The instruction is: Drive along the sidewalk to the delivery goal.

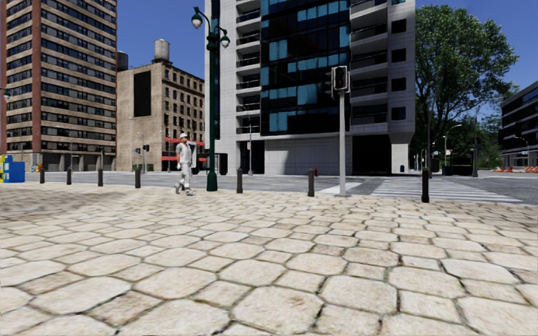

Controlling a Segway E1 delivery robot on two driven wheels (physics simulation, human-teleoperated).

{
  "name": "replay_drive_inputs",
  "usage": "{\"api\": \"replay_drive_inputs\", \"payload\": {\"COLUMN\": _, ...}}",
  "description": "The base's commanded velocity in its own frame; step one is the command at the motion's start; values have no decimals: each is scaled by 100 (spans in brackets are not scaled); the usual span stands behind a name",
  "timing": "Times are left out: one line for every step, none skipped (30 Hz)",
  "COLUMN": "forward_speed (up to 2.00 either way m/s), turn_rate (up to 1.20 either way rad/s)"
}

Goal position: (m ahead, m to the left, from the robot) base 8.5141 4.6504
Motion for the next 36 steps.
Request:
{"api": "replay_drive_inputs", "payload": {"forward_speed": 200, "turn_rate": 35}}
{"api": "replay_drive_inputs", "payload": {"forward_speed": 200, "turn_rate": 43}}
{"api": "replay_drive_inputs", "payload": {"forward_speed": 200, "turn_rate": 47}}
{"api": "replay_drive_inputs", "payload": {"forward_speed": 200, "turn_rate": 54}}
{"api": "replay_drive_inputs", "payload": {"forward_speed": 200, "turn_rate": 59}}
{"api": "replay_drive_inputs", "payload": {"forward_speed": 200, "turn_rate": 60}}
{"api": "replay_drive_inputs", "payload": {"forward_speed": 200, "turn_rate": 60}}
{"api": "replay_drive_inputs", "payload": {"forward_speed": 200, "turn_rate": 60}}
{"api": "replay_drive_inputs", "payload": {"forward_speed": 200, "turn_rate": 60}}
{"api": "replay_drive_inputs", "payload": {"forward_speed": 200, "turn_rate": 57}}
{"api": "replay_drive_inputs", "payload": {"forward_speed": 200, "turn_rate": 50}}
{"api": "replay_drive_inputs", "payload": {"forward_speed": 200, "turn_rate": 39}}
{"api": "replay_drive_inputs", "payload": {"forward_speed": 200, "turn_rate": 30}}
{"api": "replay_drive_inputs", "payload": {"forward_speed": 200, "turn_rate": 20}}
{"api": "replay_drive_inputs", "payload": {"forward_speed": 200, "turn_rate": 20}}
{"api": "replay_drive_inputs", "payload": {"forward_speed": 200, "turn_rate": 10}}
{"api": "replay_drive_inputs", "payload": {"forward_speed": 200, "turn_rate": 3}}
{"api": "replay_drive_inputs", "payload": {"forward_speed": 200, "turn_rate": 0}}
{"api": "replay_drive_inputs", "payload": {"forward_speed": 200, "turn_rate": 0}}
{"api": "replay_drive_inputs", "payload": {"forward_speed": 200, "turn_rate": 0}}
{"api": "replay_drive_inputs", "payload": {"forward_speed": 200, "turn_rate": 0}}
{"api": "replay_drive_inputs", "payload": {"forward_speed": 200, "turn_rate": 0}}
{"api": "replay_drive_inputs", "payload": {"forward_speed": 200, "turn_rate": 0}}
{"api": "replay_drive_inputs", "payload": {"forward_speed": 200, "turn_rate": 0}}
{"api": "replay_drive_inputs", "payload": {"forward_speed": 200, "turn_rate": 0}}
{"api": "replay_drive_inputs", "payload": {"forward_speed": 200, "turn_rate": 0}}
{"api": "replay_drive_inputs", "payload": {"forward_speed": 200, "turn_rate": 0}}
{"api": "replay_drive_inputs", "payload": {"forward_speed": 200, "turn_rate": 0}}
{"api": "replay_drive_inputs", "payload": {"forward_speed": 200, "turn_rate": 0}}
{"api": "replay_drive_inputs", "payload": {"forward_speed": 200, "turn_rate": 0}}
{"api": "replay_drive_inputs", "payload": {"forward_speed": 200, "turn_rate": 0}}
{"api": "replay_drive_inputs", "payload": {"forward_speed": 200, "turn_rate": 0}}
{"api": "replay_drive_inputs", "payload": {"forward_speed": 200, "turn_rate": 0}}
{"api": "replay_drive_inputs", "payload": {"forward_speed": 200, "turn_rate": 0}}
{"api": "replay_drive_inputs", "payload": {"forward_speed": 200, "turn_rate": 0}}
{"api": "replay_drive_inputs", "payload": {"forward_speed": 200, "turn_rate": 0}}
